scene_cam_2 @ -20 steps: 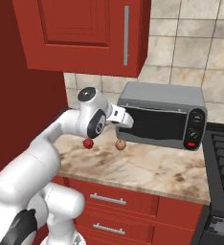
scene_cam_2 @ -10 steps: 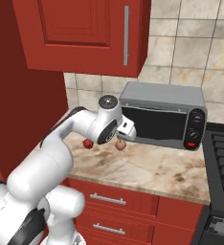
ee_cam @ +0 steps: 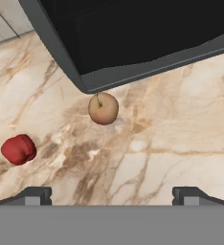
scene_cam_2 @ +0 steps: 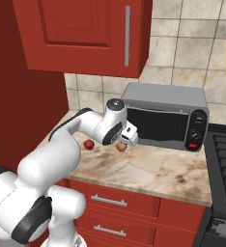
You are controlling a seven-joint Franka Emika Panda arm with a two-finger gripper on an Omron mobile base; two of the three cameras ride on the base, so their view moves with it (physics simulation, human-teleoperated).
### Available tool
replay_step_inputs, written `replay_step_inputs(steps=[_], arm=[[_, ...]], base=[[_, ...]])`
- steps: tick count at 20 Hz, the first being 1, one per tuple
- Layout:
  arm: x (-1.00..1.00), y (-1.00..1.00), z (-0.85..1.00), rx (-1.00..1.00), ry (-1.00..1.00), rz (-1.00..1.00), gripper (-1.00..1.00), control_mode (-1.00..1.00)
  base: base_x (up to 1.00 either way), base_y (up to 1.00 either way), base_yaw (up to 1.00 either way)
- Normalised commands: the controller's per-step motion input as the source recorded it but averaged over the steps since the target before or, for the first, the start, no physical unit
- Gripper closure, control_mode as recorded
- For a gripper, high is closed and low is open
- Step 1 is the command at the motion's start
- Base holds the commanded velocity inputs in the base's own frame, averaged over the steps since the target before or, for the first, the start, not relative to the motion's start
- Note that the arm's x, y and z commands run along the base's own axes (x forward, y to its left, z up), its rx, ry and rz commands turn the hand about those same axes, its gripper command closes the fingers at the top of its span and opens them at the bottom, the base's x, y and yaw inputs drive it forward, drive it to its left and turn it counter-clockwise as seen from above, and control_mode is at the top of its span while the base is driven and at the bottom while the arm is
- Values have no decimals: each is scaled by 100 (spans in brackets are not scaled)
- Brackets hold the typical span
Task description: Place the liquor on the top shelf of the fridge to keep it out of children's reach, and place the peach and bell pepper on lower shelves for easy access.
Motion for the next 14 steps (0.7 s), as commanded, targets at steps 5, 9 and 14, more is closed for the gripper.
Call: replay_step_inputs(steps=[5, 9, 14], arm=[[18, 1, -28, 0, 4, 0, -100, -100], [15, 8, -39, 0, 0, 0, -100, -100], [22, 15, -28, 0, 0, 0, -100, -100]], base=[[0, 0, 0], [0, 0, 0], [0, 0, 0]])
